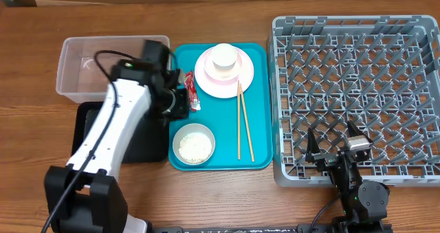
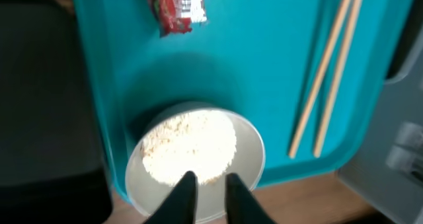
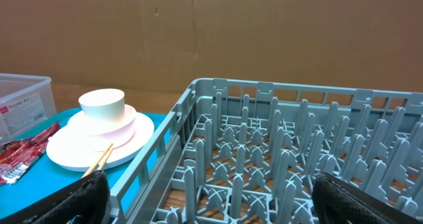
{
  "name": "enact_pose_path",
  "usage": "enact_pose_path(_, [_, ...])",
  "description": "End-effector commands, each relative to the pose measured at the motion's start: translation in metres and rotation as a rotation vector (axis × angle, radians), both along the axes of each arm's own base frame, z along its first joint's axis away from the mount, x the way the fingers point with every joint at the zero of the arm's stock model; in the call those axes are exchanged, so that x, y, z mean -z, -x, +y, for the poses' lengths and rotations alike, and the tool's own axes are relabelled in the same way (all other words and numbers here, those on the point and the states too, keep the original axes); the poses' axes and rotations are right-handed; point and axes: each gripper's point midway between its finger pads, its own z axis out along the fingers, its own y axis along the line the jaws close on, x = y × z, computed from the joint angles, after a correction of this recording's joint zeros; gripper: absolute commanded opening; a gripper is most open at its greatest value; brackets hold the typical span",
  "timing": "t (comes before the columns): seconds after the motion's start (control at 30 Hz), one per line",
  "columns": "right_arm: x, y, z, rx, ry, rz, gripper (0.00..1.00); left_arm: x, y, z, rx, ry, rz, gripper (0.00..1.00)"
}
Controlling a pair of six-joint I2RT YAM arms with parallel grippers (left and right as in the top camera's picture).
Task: Sort waste into correct bins and load items into the dishwasher
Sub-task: 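Move the left gripper back and grasp the red snack wrapper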
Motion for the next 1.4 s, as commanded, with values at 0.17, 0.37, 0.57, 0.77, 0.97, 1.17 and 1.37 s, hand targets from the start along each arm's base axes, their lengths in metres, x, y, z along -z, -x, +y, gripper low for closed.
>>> enact_pose_path(0.17, [0.001, 0.000, -0.001, 0.007, 0.000, -0.005, 1.00, 0.020, -0.022, 0.020, -0.194, -0.266, -0.141, 0.45])
enact_pose_path(0.37, [0.001, 0.000, -0.001, 0.007, -0.001, -0.005, 1.00, 0.020, -0.039, 0.018, -0.210, -0.258, -0.215, 0.45])
enact_pose_path(0.57, [0.002, 0.000, -0.001, 0.007, 0.000, -0.005, 1.00, 0.037, -0.044, 0.016, -0.220, -0.239, -0.253, 0.40])
enact_pose_path(0.77, [0.001, 0.000, -0.001, 0.007, 0.000, -0.005, 1.00, 0.046, -0.049, 0.014, -0.225, -0.222, -0.290, 0.38])
enact_pose_path(0.97, [0.001, 0.000, -0.001, 0.007, 0.000, -0.005, 1.00, 0.050, -0.057, 0.011, -0.219, -0.204, -0.338, 0.39])
enact_pose_path(1.17, [0.001, 0.000, -0.001, 0.007, 0.000, -0.005, 1.00, 0.056, -0.062, 0.010, -0.225, -0.187, -0.375, 0.37])
enact_pose_path(1.37, [0.001, 0.000, -0.001, 0.007, 0.000, -0.005, 1.00, 0.058, -0.061, 0.010, -0.225, -0.189, -0.374, 0.34])
